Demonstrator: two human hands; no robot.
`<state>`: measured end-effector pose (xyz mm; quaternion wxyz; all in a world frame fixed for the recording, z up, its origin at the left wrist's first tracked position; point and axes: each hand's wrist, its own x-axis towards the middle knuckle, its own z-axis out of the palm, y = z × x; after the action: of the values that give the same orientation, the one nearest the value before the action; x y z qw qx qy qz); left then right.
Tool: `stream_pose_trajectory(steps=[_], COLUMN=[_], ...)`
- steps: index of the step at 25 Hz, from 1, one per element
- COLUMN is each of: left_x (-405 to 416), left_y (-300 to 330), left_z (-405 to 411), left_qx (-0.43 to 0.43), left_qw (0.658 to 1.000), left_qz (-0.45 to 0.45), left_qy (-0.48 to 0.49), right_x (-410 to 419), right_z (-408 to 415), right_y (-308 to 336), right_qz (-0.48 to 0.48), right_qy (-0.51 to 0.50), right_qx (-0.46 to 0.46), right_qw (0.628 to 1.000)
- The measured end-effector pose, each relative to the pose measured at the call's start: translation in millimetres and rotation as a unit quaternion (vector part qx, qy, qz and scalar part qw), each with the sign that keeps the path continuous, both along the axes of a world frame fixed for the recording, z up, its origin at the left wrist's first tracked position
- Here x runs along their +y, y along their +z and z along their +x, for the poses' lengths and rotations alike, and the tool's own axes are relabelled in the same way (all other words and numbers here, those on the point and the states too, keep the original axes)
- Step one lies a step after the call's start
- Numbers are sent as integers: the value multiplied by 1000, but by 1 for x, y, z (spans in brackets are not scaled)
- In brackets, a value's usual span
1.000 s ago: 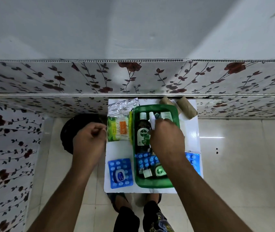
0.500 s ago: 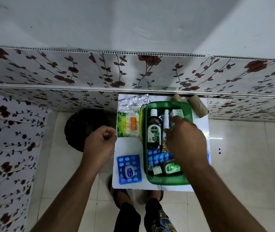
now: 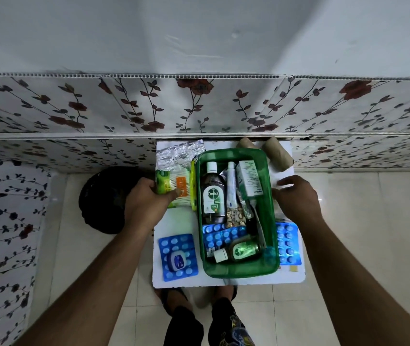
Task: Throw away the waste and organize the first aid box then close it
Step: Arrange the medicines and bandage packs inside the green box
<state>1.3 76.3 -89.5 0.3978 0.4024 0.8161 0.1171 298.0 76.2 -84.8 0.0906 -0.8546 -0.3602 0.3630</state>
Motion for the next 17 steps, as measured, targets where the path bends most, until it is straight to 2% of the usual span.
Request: stream_pose_trajectory(steps=[5,8,10,13,17], left_x=[-7,-18,-20,-11,11], left_y=[15,53,88,122,106], left_z=[-2,-12,-10,25,77], left_qx=[-24,-40,-87,-116,30], left_qw=[999,993,983,983,971], left_qz=[0,58,116,144,132], left_qy=[39,97,110,1,-199], right_x=[3,-1,-7,-14,-20], right_z=[5,15,19,19,19], right_y=[-5,0,8,22,40], right_qz=[8,32,67,106,129], right_qy=[-18,-45,-60,-87,-113], right_qx=[71,88,80,92,134], right_qw=[997,995,993,986,976])
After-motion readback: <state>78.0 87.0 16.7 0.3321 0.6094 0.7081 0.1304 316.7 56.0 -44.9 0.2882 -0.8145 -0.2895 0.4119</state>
